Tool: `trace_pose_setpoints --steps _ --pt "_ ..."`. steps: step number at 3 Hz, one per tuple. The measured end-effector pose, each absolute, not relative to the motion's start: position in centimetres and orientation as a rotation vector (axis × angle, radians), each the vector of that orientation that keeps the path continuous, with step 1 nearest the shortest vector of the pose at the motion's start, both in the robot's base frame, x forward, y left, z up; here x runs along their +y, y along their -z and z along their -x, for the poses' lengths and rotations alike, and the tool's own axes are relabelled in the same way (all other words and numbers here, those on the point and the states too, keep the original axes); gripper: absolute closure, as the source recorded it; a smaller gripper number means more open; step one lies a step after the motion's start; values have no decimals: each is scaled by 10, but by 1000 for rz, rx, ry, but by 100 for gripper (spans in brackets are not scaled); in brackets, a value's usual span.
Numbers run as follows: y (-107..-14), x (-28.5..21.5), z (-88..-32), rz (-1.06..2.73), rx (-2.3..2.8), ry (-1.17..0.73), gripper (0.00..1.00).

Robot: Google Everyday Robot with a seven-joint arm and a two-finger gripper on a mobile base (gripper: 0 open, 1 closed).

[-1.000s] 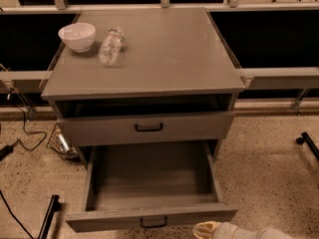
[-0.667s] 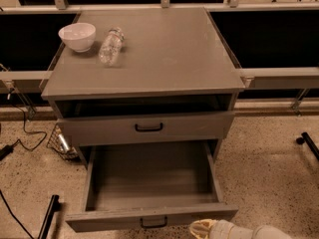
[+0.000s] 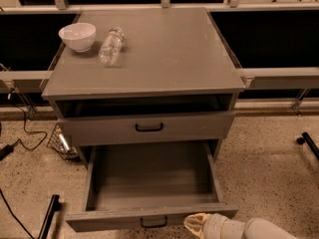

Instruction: Close middle drawer

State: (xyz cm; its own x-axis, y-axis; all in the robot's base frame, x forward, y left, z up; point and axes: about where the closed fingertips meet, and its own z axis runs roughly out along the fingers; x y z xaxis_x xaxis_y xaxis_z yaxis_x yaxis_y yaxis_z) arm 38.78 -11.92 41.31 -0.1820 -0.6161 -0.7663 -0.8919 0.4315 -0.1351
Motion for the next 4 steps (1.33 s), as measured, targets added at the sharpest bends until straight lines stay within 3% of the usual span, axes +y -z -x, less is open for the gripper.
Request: trace_pose_setpoints --steps 3,4 --pt "-418 -122 -413 1183 1787 -208 100" --pt "-412 -119 -423 1186 1787 -215 100"
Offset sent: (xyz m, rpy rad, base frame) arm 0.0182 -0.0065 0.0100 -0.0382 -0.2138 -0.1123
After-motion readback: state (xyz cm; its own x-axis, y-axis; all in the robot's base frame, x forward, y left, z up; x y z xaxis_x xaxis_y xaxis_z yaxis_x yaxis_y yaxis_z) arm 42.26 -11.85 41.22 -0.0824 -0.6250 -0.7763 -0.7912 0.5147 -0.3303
